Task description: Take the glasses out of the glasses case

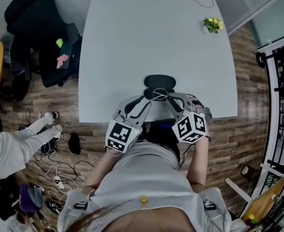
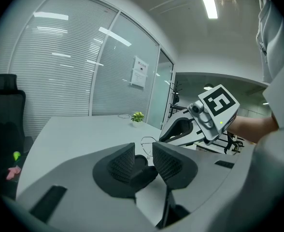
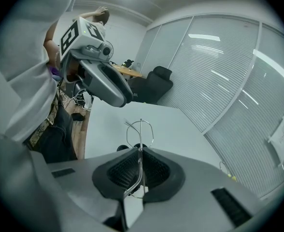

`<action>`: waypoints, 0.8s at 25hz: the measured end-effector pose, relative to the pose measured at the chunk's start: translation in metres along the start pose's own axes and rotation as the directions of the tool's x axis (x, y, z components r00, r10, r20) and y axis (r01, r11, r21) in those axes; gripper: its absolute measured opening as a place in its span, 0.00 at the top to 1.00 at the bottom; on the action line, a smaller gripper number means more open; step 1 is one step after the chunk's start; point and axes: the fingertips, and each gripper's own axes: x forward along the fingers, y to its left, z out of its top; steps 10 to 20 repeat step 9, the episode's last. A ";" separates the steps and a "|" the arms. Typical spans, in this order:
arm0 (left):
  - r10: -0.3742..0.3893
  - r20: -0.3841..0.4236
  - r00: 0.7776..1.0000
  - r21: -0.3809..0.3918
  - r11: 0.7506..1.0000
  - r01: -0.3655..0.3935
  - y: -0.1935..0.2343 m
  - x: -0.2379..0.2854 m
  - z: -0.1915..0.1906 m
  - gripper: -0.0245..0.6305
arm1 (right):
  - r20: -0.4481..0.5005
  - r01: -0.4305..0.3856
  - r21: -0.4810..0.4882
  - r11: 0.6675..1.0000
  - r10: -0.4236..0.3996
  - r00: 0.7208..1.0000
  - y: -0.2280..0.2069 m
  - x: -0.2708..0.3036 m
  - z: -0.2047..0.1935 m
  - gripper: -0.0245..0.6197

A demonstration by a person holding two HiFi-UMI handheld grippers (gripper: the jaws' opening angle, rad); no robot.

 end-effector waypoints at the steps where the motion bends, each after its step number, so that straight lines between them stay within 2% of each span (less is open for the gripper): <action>1: 0.001 -0.001 1.000 0.000 1.000 -0.001 0.000 0.000 0.000 0.76 | -0.002 -0.001 -0.002 1.000 0.001 1.000 0.001 0.000 -0.001 0.90; 20: 0.006 -0.001 1.000 -0.002 1.000 -0.006 -0.002 -0.001 -0.002 0.77 | -0.021 -0.008 -0.015 1.000 0.008 1.000 0.004 0.001 -0.008 0.90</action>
